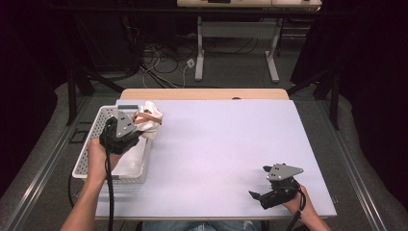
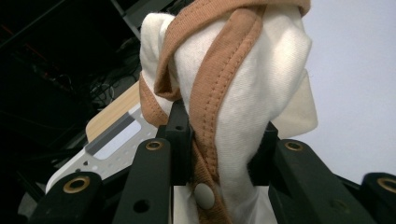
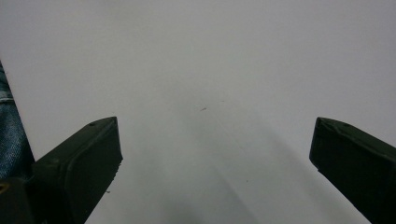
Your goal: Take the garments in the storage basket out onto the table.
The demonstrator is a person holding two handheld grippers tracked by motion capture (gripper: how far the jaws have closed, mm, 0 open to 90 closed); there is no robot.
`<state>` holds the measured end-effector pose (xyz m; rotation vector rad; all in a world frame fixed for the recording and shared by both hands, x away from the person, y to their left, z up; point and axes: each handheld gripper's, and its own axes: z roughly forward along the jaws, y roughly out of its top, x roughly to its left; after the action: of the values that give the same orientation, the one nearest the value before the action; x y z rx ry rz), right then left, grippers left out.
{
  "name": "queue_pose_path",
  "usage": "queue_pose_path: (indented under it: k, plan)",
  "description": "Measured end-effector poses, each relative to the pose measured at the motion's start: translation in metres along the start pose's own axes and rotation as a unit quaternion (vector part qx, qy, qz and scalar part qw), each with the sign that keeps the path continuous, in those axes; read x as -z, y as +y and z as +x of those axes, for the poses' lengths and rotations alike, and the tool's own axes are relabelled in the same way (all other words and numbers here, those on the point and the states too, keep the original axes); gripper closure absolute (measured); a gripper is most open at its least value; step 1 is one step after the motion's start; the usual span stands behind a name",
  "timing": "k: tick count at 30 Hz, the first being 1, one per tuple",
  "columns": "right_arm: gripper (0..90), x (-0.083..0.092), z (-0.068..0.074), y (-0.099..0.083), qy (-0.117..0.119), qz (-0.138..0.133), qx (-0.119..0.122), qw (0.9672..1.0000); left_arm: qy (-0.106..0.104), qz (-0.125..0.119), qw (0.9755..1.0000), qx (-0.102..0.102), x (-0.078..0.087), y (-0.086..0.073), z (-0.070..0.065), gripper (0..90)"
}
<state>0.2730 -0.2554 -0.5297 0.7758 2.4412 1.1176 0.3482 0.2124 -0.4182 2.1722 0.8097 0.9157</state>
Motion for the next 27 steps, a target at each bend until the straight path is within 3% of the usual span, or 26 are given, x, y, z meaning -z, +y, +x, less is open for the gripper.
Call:
queue_pose_path:
  k: [7,27]
  plan:
    - [2.0,0.000,0.000,0.000,0.000,0.001,-0.003,1.0000,-0.023,-0.008,0.9996,-0.012,-0.003,0.011,-0.011,69.3]
    - [2.0,0.000,-0.001,0.000,0.004,0.000,-0.002,1.0000,-0.053,-0.020,0.9976,-0.039,-0.012,0.030,-0.032,69.2]
